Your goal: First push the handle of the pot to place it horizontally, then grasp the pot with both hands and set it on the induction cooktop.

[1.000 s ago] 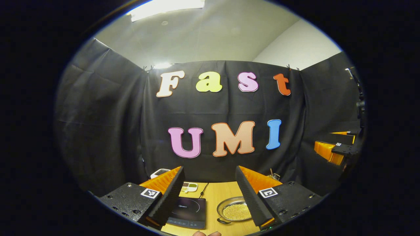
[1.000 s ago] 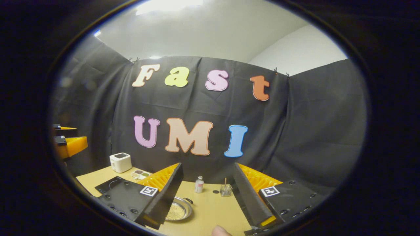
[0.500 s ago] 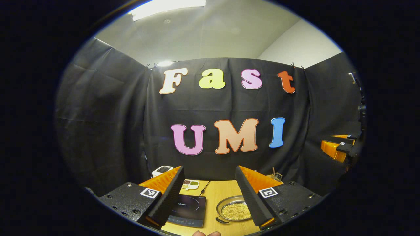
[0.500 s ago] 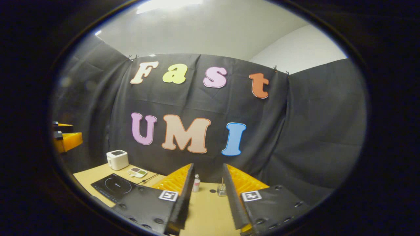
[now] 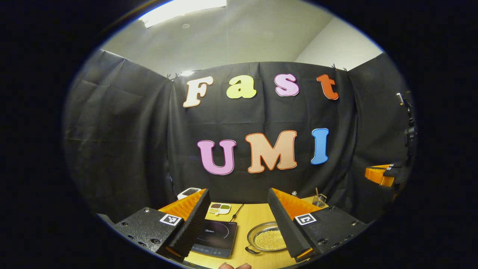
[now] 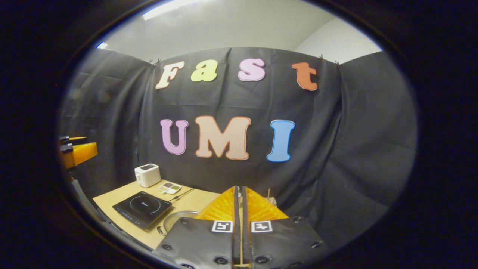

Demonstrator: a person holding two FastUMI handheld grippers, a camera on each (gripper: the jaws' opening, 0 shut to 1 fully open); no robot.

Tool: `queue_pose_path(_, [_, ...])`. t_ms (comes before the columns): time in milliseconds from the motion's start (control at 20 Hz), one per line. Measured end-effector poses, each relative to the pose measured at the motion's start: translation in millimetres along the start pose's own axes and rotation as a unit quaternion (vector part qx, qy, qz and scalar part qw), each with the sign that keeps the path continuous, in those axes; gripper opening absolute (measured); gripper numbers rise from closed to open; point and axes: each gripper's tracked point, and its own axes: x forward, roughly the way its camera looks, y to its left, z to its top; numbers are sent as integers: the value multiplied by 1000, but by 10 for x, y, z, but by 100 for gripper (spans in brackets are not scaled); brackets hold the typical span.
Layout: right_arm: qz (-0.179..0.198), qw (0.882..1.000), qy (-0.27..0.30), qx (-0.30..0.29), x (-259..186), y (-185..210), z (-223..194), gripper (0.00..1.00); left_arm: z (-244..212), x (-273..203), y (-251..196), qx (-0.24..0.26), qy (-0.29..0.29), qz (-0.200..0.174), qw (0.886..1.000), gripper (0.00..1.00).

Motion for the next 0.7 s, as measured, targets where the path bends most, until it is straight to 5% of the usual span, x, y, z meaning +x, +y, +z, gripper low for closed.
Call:
queue_pose_path(400, [9,1000,23,-18,306,229,-206,5,-301,406,181,-22,17,-10,1000,92])
queue_pose_path(700, [-21,997,77,-9,584,636,-557,7,-581,951,564,-28,26,-51,998,95])
